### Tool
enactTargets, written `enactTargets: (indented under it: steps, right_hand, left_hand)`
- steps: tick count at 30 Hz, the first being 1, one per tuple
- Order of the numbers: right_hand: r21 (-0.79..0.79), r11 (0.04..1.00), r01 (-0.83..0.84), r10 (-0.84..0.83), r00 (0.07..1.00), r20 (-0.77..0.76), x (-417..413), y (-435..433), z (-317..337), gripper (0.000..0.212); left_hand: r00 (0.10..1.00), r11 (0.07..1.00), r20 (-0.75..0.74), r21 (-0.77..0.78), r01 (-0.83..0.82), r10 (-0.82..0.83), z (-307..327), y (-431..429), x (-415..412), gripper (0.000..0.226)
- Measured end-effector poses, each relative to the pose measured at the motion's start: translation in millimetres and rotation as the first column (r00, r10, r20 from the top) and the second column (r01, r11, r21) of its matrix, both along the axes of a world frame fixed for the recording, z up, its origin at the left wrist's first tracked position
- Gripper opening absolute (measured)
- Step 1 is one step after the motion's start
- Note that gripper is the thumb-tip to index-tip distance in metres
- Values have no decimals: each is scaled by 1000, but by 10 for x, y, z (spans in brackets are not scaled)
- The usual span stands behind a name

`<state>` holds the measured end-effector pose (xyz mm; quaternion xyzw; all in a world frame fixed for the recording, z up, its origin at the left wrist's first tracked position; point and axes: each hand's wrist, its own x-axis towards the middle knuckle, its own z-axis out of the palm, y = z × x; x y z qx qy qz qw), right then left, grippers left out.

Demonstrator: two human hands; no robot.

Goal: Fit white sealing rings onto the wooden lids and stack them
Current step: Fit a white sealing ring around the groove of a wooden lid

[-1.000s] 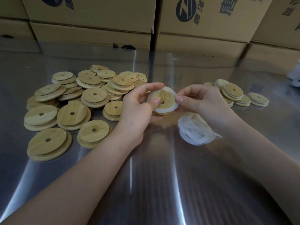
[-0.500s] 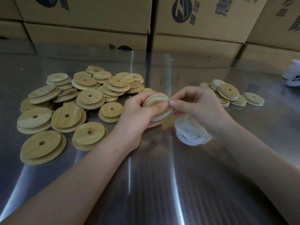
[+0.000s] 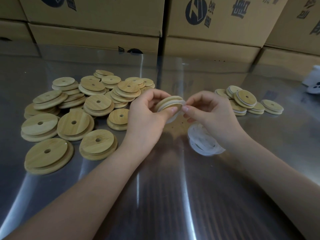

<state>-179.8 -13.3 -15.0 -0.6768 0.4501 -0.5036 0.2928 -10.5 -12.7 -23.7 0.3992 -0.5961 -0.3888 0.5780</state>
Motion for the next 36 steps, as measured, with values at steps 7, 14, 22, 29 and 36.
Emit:
enactTargets:
  steps: [7, 14, 22, 29, 36]
  right_hand:
    - [-135, 990, 49, -72, 983, -167, 5, -7, -22, 23]
    - [-126, 989, 79, -111, 957, -270, -26, -38, -10, 26]
    - [-218, 974, 59, -141, 914, -380, -69, -65, -12, 28]
    - [-365, 930, 31, -204, 872, -446, -75, -47, -18, 9]
    - [-468, 878, -94, -171, 854, -492, -21, -9, 6, 3]
  left_hand:
    - [985, 999, 171, -23, -24, 27, -15, 13, -34, 25]
    - [984, 998, 168, -12, -55, 56, 26, 5, -14, 35]
    - [963, 994, 250, -60, -91, 103, 25, 31, -21, 34]
    - [951, 993, 296, -100, -65, 92, -1, 25, -24, 28]
    - [949, 995, 314, -98, -13, 44, -17, 48, -53, 26]
